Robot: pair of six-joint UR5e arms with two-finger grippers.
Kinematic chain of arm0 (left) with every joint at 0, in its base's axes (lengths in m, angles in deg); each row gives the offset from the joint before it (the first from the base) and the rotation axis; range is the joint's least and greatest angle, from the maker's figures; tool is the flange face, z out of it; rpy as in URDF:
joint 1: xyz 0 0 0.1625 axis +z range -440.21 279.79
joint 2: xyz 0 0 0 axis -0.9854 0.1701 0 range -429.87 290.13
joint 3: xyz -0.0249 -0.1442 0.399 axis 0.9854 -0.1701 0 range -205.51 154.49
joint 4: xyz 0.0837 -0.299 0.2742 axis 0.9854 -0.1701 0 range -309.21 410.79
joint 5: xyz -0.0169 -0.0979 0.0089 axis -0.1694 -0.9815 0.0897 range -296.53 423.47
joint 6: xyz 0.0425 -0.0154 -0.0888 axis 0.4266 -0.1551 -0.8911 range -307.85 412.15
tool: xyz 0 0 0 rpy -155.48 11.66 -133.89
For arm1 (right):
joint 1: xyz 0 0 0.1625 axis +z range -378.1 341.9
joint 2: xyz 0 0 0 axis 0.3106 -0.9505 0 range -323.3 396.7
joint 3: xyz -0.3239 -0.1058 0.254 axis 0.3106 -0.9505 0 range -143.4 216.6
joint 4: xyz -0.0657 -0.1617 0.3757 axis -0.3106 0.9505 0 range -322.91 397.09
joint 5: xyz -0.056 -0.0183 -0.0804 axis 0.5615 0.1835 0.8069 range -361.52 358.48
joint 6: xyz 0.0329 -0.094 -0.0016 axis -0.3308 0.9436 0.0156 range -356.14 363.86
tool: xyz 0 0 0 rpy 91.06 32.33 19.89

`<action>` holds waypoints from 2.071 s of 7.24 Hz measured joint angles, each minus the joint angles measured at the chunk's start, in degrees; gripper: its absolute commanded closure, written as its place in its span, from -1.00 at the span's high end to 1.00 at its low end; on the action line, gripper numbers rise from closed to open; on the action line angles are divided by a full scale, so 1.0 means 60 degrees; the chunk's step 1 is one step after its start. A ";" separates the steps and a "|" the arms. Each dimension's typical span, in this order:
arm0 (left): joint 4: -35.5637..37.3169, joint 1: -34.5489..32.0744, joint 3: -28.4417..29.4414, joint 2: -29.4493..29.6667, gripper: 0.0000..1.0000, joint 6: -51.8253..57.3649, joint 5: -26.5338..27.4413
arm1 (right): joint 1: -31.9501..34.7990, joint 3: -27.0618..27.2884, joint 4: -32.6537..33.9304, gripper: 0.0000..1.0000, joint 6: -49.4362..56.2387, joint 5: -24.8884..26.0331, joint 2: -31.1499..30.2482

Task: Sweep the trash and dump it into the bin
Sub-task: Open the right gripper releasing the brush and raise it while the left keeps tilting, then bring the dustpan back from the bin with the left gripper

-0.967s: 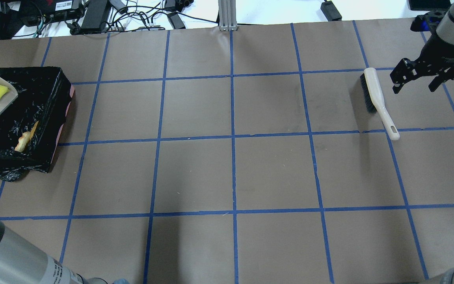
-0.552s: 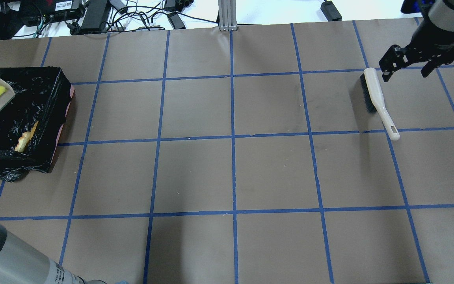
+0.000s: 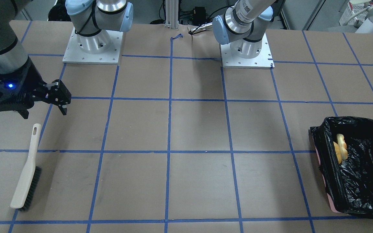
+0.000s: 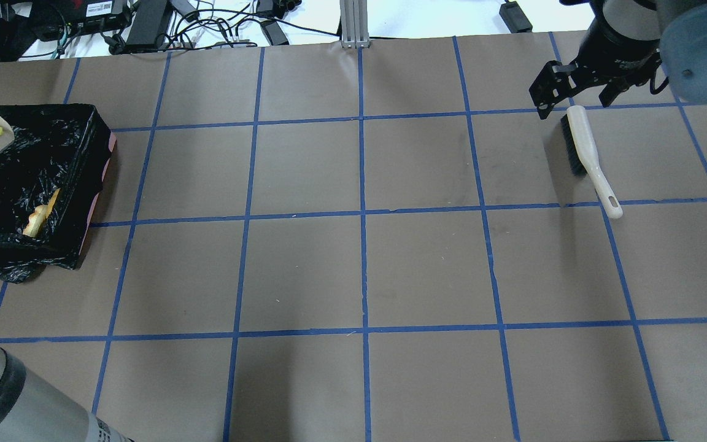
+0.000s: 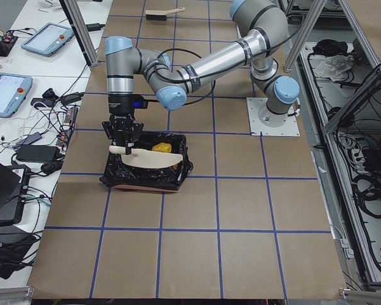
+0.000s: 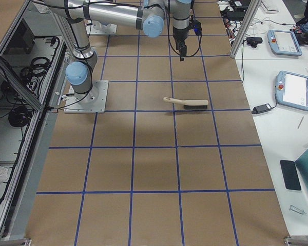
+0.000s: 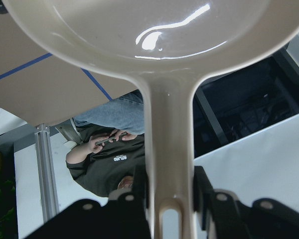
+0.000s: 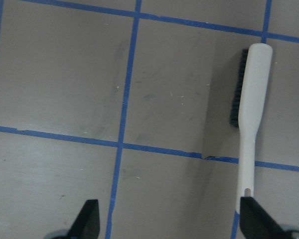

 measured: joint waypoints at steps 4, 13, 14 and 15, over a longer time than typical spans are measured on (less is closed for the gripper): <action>0.0982 -0.0308 -0.0626 -0.0209 -1.00 0.1156 0.0167 | 0.0190 0.0049 -0.0462 1.00 -0.0180 -0.0469 -0.0527; 0.4312 -0.0641 -0.2378 -0.0606 -1.00 0.1906 0.0411 | 0.0648 0.0224 -0.0581 1.00 -0.0516 -0.0348 -0.0575; 0.4395 -0.0656 -0.2509 -0.0712 -1.00 0.1832 0.0504 | 0.0654 0.0236 -0.0584 1.00 -0.0514 -0.0342 -0.0570; 0.4330 -0.0658 -0.2556 -0.0844 -1.00 0.1834 0.0447 | 0.0658 0.0259 -0.0585 1.00 -0.0492 -0.0331 -0.0570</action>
